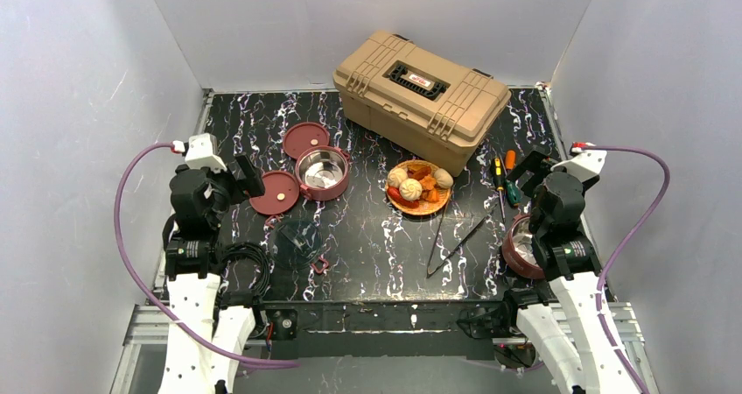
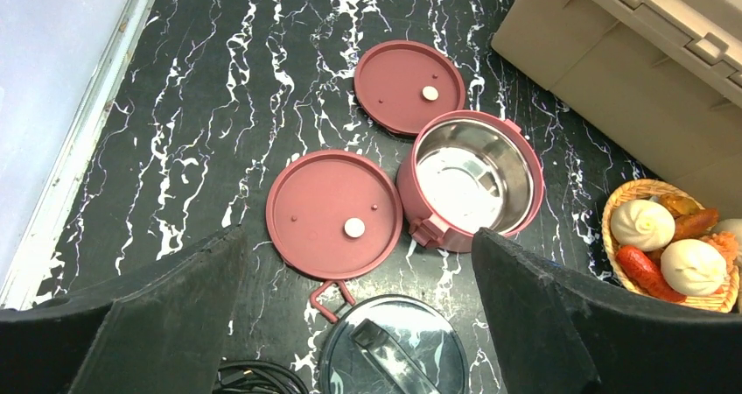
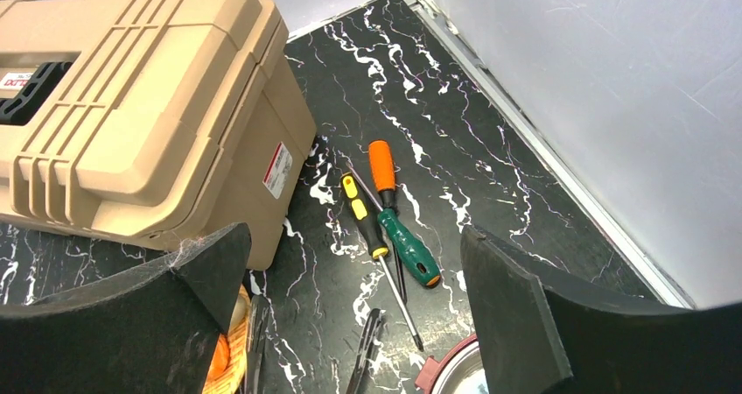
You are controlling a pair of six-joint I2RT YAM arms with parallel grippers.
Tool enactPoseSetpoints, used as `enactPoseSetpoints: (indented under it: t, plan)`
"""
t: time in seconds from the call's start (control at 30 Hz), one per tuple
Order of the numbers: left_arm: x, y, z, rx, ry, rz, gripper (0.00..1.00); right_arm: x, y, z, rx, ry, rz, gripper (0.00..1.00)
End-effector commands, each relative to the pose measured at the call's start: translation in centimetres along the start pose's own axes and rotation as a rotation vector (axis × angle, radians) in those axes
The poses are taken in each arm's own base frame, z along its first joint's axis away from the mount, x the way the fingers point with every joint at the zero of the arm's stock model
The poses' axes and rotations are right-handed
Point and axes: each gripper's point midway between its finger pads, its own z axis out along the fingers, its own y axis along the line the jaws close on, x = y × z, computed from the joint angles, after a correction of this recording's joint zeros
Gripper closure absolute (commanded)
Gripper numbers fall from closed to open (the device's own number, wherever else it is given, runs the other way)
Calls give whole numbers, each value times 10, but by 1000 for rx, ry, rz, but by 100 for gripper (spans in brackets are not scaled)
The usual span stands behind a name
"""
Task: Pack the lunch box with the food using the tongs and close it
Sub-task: Pick up the clamp at the center of the board.
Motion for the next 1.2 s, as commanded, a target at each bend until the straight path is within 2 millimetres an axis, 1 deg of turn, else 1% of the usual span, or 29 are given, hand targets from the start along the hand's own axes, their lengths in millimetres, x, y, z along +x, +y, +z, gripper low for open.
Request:
enactPoseSetpoints:
  t: [0.0, 0.07, 0.13, 0.2, 0.27, 0.33, 0.43, 0.5, 0.6, 0.7, 0.73, 0.8, 0.83, 0.9, 0.93, 1.0, 1.1, 1.17]
  plan:
    - [2, 6, 6, -33, 7, -24, 2, -20, 1, -3, 6, -46, 41, 2]
    - [3, 7, 9, -50, 14, -53, 2, -17, 4, -4, -8, -29, 35, 2]
    - [1, 10, 11, -79, 15, -93, 2, -11, 13, -3, -50, 19, 25, 2]
    - [1, 9, 12, -73, 19, -98, 2, 1, 26, -1, -102, 101, 14, 2]
    - [3, 8, 16, -68, 26, -98, 2, 18, 40, -1, -163, 196, 6, 2]
    - [5, 2, 21, -39, 52, -103, 2, 34, 48, -3, -196, 282, 13, 2]
    - [-11, -11, 25, 7, 85, -138, 2, 56, 50, -10, -210, 392, 11, 5]
    - [-22, -14, 34, 2, 117, -162, 2, 69, 46, -14, -197, 448, 0, 6]
    - [-40, -18, 46, 3, 146, -174, 2, 95, 42, -21, -178, 551, -8, 11]
    - [-57, -26, 55, 51, 104, -153, 2, 120, 45, -31, -183, 642, 8, 15]
    - [-58, -27, 57, 63, 94, -142, 2, 129, 48, -34, -185, 672, 13, 16]
    - [-51, -24, 59, 58, 93, -114, 2, 144, 52, -40, -174, 726, 11, 20]
    - [-44, -20, 60, 46, 101, -100, 2, 151, 55, -43, -166, 745, 1, 22]
    - [-25, -12, 60, 11, 136, -87, 2, 163, 60, -50, -143, 771, -19, 23]
    - [-20, -9, 59, -3, 150, -79, 2, 169, 61, -53, -125, 783, -32, 23]
    - [-18, -5, 57, -19, 153, -50, 2, 180, 58, -58, -76, 802, -51, 22]
    - [-21, 2, 55, -53, 155, -18, 2, 194, 48, -63, -4, 830, -53, 23]
    - [-21, 11, 54, -101, 154, -6, 2, 201, 41, -66, 30, 840, -36, 24]
